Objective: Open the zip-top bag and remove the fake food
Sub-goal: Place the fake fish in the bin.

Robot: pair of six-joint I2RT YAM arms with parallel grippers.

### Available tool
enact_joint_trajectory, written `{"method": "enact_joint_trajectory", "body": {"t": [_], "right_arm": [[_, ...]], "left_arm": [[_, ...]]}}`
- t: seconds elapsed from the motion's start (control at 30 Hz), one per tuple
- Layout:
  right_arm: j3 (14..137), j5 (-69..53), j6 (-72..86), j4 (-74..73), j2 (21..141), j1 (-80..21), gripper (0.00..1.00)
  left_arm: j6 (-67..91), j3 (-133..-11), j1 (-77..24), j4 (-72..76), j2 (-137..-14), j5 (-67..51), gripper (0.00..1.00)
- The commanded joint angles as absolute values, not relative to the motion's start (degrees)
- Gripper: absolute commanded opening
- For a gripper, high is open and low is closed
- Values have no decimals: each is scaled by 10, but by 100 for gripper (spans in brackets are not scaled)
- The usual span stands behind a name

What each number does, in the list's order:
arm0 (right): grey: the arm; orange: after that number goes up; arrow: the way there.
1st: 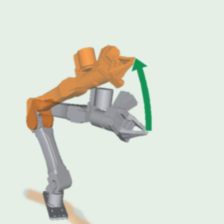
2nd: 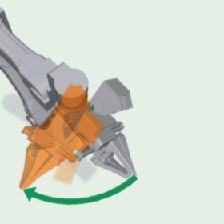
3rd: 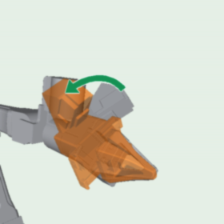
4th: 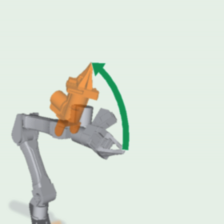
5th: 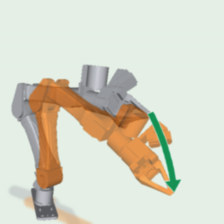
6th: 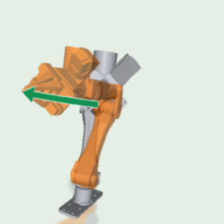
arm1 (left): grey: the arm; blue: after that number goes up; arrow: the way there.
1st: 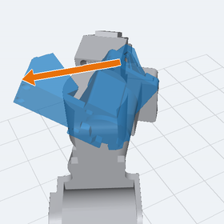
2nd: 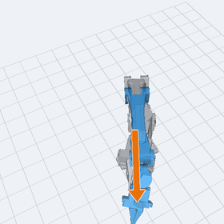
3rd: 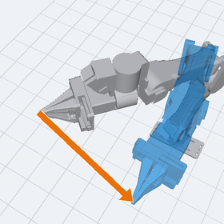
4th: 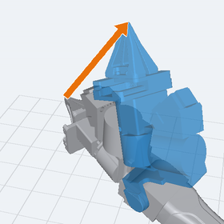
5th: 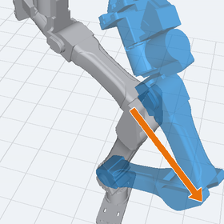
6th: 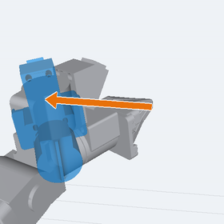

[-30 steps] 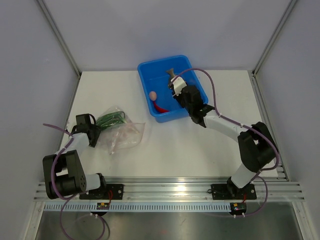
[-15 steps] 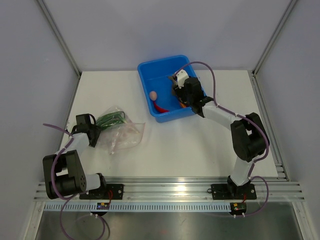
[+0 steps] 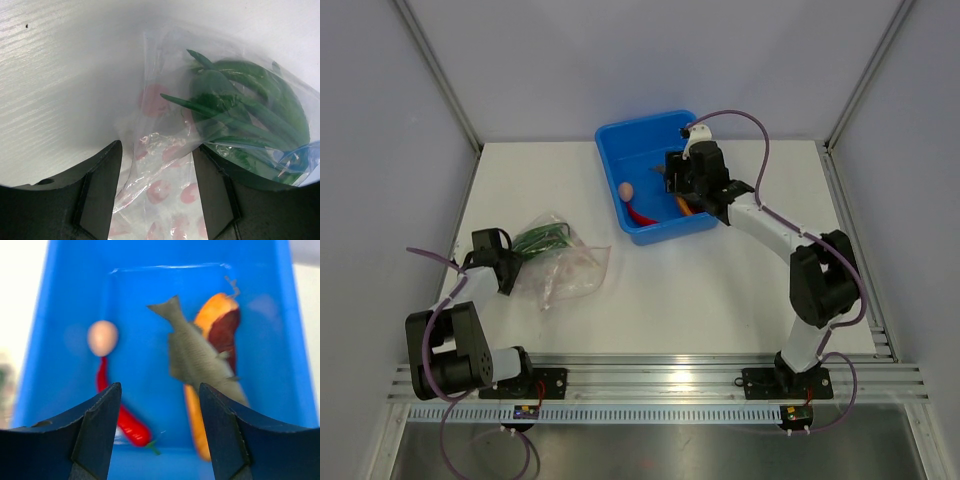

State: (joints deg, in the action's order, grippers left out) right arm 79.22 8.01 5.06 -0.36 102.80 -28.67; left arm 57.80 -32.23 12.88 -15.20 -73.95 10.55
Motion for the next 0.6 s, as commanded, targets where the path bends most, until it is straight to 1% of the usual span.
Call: {"method": "enact_joint_trajectory", "body": {"t": [0.0,0.07,0.17,0.2,0.3,0.47,0.5,0.57], "right_arm": [[803,37,180,-40,969,-310,70],[789,39,180,-38,959,-331,70],[771,68,171,-48,942,-387,70],[765,75,164,-54,939,-422,70],[752,77,176,-60,928,-473,71],[688,53,232,-33,908,-505,74],[677,69,248,-20,901,-509,76],[659,83,252,-9,897,-523,77]], "left_arm": [[569,-308,133,-158,-727,100,62],[568,-309,133,-159,-727,98,62],[567,-308,134,-160,-728,95,62],[567,-309,133,-159,-728,93,62],[567,-309,133,-158,-728,91,62],[568,-309,133,-162,-724,90,62],[569,-308,134,-162,-722,91,62],[569,-305,134,-161,-717,91,62]]}}
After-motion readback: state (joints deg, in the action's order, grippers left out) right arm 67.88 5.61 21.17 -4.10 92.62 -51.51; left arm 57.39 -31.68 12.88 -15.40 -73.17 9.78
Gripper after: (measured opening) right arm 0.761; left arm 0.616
